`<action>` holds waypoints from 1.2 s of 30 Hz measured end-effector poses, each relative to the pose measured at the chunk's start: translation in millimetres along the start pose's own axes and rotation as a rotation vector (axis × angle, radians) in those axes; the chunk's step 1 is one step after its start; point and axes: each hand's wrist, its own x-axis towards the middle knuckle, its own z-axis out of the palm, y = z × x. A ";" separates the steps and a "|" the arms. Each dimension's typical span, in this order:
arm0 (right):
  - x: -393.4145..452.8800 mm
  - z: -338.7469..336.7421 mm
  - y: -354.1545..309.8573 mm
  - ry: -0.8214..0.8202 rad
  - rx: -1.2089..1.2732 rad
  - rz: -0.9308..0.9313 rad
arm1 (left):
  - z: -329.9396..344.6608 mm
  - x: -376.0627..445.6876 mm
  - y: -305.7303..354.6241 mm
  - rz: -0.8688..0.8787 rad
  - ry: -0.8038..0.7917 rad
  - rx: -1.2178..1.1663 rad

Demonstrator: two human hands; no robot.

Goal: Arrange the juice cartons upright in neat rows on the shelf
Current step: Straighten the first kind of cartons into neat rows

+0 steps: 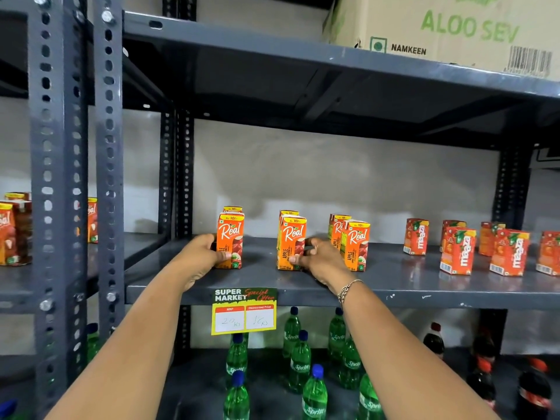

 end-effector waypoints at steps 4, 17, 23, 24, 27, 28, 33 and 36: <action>-1.3 -0.5 0.9 0.003 -0.018 0.000 | 0.6 -0.7 -1.1 0.000 0.002 -0.001; -3.1 0.9 -3.7 0.023 -0.071 0.001 | -0.6 5.1 -3.9 -0.022 -0.013 -0.027; -4.8 0.2 -3.0 0.014 -0.097 -0.013 | -1.2 9.9 -7.3 -0.032 -0.012 -0.023; -4.9 -0.1 -3.1 0.012 -0.100 -0.016 | -1.3 10.2 -7.9 -0.031 -0.013 -0.024; -4.5 -0.5 -2.7 0.004 -0.092 -0.013 | -0.9 9.1 -7.5 -0.026 -0.015 -0.020; -4.4 -0.5 -2.2 0.004 -0.091 -0.008 | -0.5 8.5 -7.4 -0.025 -0.010 -0.019; -4.4 -1.5 -1.5 -0.001 -0.090 0.004 | 1.8 2.9 -3.5 -0.029 0.017 0.028; -4.2 -0.6 -0.7 -0.005 -0.104 -0.002 | 0.0 1.1 -4.0 -0.043 0.022 0.043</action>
